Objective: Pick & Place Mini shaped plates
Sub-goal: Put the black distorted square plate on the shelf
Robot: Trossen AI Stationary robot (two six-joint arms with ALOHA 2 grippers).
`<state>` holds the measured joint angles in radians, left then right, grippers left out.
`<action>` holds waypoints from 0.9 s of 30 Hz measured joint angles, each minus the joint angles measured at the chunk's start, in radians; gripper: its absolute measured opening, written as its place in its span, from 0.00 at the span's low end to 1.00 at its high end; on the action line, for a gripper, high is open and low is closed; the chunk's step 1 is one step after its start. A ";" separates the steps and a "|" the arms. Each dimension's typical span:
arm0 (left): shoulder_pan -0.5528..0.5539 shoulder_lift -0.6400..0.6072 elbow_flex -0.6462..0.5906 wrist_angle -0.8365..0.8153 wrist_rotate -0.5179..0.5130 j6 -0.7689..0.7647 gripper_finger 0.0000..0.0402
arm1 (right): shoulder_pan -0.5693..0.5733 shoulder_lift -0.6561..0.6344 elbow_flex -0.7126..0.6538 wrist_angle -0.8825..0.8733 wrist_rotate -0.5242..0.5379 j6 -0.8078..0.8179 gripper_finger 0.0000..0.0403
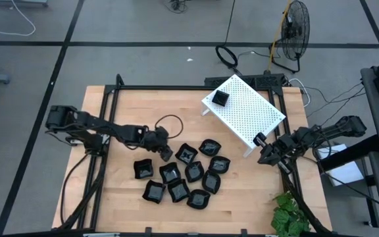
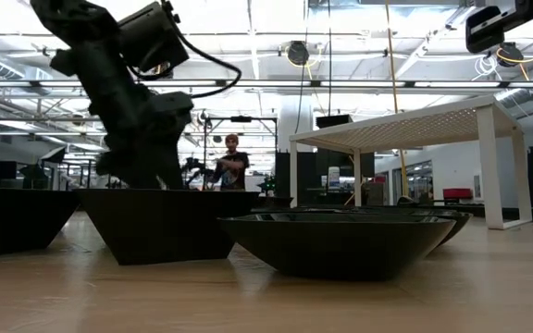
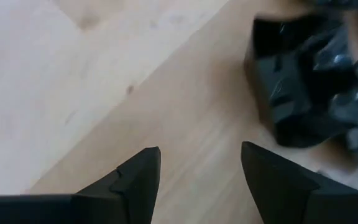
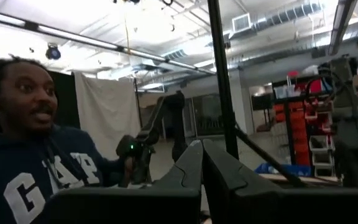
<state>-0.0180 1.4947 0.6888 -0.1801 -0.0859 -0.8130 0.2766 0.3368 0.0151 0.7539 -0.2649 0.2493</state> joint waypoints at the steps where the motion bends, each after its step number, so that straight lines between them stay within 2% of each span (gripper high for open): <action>1: 0.004 0.002 0.003 0.012 -0.001 0.001 0.57 | 0.000 0.003 0.000 0.001 0.002 0.000 0.00; 10: 0.031 0.002 0.001 0.020 0.008 0.030 0.57 | 0.000 0.005 0.000 0.002 0.001 0.000 0.00; 27: 0.031 0.002 0.002 0.144 0.023 0.118 0.57 | 0.000 0.005 0.000 0.000 0.001 0.000 0.00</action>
<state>0.0128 1.4971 0.6907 -0.0357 -0.0625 -0.6954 0.2766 0.3420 0.0151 0.7540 -0.2642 0.2493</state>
